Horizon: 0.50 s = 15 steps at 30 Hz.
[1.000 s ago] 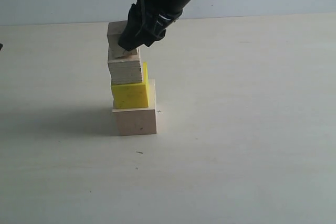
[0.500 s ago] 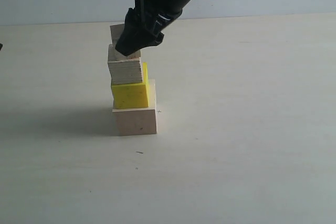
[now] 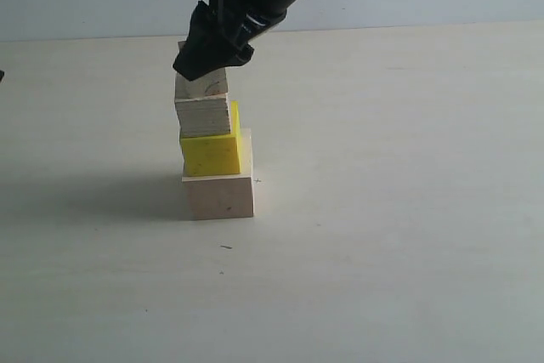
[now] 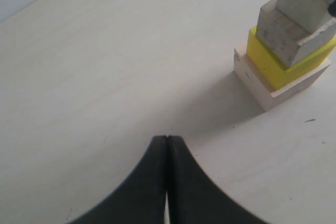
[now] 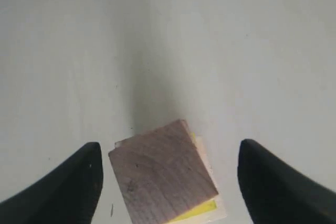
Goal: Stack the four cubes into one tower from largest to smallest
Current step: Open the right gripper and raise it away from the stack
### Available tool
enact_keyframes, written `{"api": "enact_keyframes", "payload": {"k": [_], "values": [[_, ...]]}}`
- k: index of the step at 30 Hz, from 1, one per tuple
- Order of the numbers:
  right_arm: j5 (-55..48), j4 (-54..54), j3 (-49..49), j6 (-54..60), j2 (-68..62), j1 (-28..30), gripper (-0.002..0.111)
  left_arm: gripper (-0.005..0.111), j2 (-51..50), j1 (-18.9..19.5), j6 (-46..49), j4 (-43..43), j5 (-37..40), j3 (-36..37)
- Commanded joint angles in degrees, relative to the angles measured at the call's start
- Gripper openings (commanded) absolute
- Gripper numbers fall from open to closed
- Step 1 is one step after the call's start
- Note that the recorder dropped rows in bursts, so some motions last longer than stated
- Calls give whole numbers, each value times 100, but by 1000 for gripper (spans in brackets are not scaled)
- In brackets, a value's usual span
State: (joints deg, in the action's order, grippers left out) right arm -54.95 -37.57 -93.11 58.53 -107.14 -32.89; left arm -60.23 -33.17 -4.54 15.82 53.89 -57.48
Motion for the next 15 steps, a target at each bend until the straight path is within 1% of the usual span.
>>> {"api": "enact_keyframes", "payload": {"k": [1,15], "values": [[106,-35,19,-10,34,-8,69,0,-18,12,-32,7,-67,16],[217,-98,19,-10,34,-8,69,0,-18,12,-32,7,-178,16]]}}
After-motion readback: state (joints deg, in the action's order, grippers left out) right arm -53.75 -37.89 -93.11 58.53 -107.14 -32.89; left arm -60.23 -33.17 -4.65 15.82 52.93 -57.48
